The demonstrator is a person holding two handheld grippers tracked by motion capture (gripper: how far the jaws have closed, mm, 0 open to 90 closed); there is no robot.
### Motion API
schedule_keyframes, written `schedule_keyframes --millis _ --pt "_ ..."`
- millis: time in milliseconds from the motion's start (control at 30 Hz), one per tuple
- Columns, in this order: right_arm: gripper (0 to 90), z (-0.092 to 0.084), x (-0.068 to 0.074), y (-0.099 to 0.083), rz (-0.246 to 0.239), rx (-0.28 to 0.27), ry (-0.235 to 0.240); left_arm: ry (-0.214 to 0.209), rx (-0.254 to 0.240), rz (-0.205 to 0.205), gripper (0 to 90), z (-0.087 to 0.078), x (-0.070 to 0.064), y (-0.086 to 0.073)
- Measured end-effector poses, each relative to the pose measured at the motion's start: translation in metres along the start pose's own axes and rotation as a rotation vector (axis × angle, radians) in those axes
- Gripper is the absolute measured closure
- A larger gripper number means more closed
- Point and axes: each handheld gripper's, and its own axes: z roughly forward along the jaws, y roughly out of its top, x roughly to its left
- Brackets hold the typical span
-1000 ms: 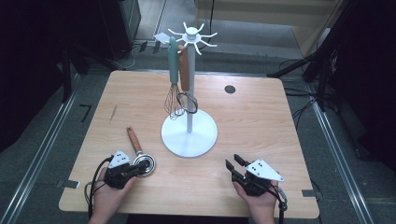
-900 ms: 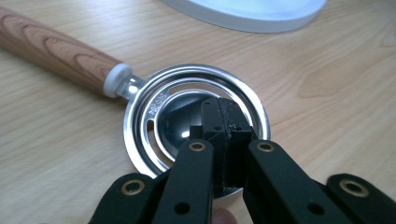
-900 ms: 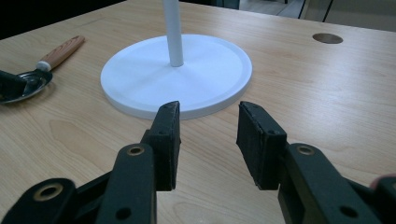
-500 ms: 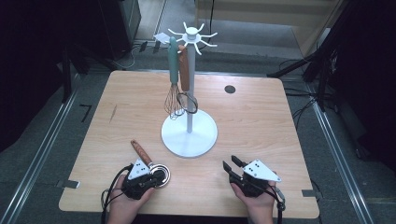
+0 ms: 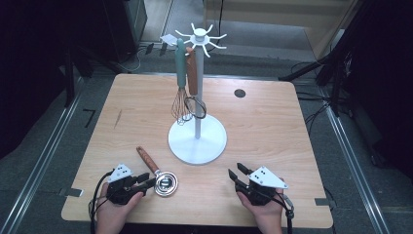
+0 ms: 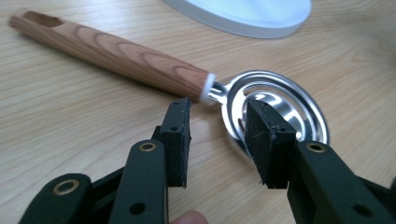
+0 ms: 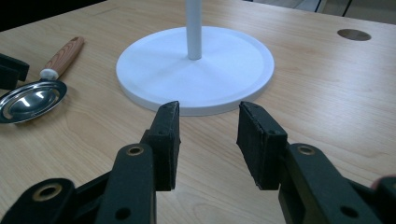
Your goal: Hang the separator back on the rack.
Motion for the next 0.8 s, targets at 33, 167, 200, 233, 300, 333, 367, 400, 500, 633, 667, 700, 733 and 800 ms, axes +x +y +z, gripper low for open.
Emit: schedule_keyframes --millis 33,167,200,233,300,333,367,400,500,633,667,700,733,800 --pt "60.9 0.002 0.002 0.000 -0.003 0.003 0.005 -0.004 0.004 0.001 62.3 0.001 -0.001 0.000" --pt "60.9 0.005 0.008 0.000 -0.017 0.010 0.021 -0.035 0.030 0.015 64.5 0.008 -0.008 0.000" --pt "60.9 0.005 0.009 0.000 -0.022 0.011 0.023 -0.035 0.035 0.020 64.6 0.010 -0.009 0.000" --pt "60.9 0.005 0.010 0.000 -0.026 0.012 0.025 -0.041 0.036 0.025 65.6 0.012 -0.011 0.000" --pt "60.9 0.006 0.011 0.000 -0.024 0.012 0.032 -0.048 0.040 0.029 66.0 0.013 -0.014 0.000" --pt "60.9 0.006 0.012 0.000 -0.024 0.013 0.034 -0.051 0.042 0.035 66.1 0.013 -0.015 0.000" --pt "60.9 0.007 0.013 -0.001 -0.025 0.017 0.036 -0.049 0.042 0.038 66.2 0.014 -0.017 -0.001" --pt "60.9 0.007 0.014 -0.001 -0.025 0.017 0.039 -0.054 0.043 0.044 66.3 0.015 -0.020 -0.001" --pt "60.9 0.009 0.018 -0.001 -0.023 0.021 0.057 -0.063 0.045 0.048 66.4 0.018 -0.024 -0.001" --pt "61.0 0.011 0.026 -0.002 -0.024 0.026 0.084 -0.092 0.046 0.039 65.6 0.024 -0.033 0.000" --pt "61.3 0.012 0.028 -0.002 -0.020 0.027 0.090 -0.097 0.045 0.040 65.2 0.026 -0.037 0.000" --pt "61.5 0.013 0.030 -0.002 -0.018 0.029 0.103 -0.102 0.048 0.043 65.0 0.027 -0.039 0.000" --pt "62.0 0.013 0.032 -0.002 -0.015 0.031 0.111 -0.107 0.047 0.044 65.3 0.029 -0.043 0.000" --pt "62.6 0.014 0.036 -0.002 -0.016 0.036 0.128 -0.111 0.051 0.052 66.4 0.031 -0.047 0.000"
